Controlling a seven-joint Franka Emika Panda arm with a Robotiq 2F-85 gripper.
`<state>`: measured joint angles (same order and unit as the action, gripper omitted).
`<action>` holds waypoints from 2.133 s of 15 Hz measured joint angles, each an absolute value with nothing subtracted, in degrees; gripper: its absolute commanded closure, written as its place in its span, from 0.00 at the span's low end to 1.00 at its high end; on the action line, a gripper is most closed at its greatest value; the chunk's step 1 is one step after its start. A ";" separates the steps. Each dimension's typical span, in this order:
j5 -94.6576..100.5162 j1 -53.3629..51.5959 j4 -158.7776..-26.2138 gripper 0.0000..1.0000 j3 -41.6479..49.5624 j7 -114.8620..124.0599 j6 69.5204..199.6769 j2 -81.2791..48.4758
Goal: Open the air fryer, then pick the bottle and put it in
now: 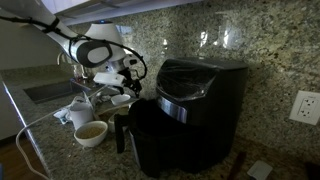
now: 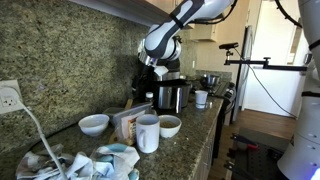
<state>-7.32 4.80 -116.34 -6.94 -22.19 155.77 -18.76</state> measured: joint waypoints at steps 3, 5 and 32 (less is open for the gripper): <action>-3.24 3.58 -115.68 0.00 -4.94 -18.17 153.02 -18.76; -1.19 3.16 -115.37 0.00 -3.76 -16.47 152.06 -18.75; 1.35 2.90 -114.98 0.00 -1.76 -15.34 144.29 -18.76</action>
<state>1.35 2.90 -114.98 -1.76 -15.34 144.29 -18.76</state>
